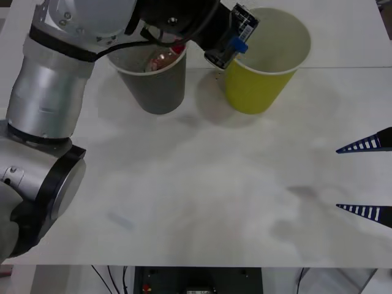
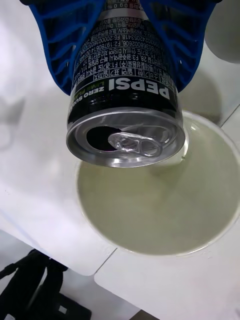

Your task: Put the can into the green bin and the plastic bottle into the gray bin

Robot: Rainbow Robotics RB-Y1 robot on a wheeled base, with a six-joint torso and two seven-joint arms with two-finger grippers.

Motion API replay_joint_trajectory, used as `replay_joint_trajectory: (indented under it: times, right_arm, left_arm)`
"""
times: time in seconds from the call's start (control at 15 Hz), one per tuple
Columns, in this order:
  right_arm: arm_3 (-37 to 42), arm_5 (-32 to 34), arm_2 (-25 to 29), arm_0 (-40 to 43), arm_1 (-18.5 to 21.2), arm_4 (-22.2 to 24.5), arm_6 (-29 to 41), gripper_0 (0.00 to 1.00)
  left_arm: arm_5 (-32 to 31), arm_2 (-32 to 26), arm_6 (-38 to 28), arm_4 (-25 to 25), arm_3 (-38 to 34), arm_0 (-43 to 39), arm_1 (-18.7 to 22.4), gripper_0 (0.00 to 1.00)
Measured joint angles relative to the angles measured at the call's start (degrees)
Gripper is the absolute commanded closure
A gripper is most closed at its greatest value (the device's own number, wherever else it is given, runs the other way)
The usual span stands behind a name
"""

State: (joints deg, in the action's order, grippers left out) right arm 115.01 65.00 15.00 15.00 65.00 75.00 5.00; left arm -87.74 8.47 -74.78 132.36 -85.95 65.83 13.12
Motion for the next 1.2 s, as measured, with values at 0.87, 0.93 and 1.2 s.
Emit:
replay_joint_trajectory:
  times: [0.87, 0.93, 1.2]
  right_arm:
    - [0.0, 0.0, 0.0, 0.0, 0.0, 0.0, 0.0, 0.0]
    - [0.0, 0.0, 0.0, 0.0, 0.0, 0.0, 0.0, 0.0]
    - [0.0, 0.0, 0.0, 0.0, 0.0, 0.0, 0.0, 0.0]
  left_arm:
    - [18.6, 8.5, 1.8, 0.5, 26.2, 14.5, -4.2, 0.94]
    - [19.4, 9.6, 1.8, 0.7, 26.1, 14.5, -4.2, 0.91]
    - [20.5, 10.4, 1.7, 1.4, 26.2, 14.5, -4.2, 0.0]
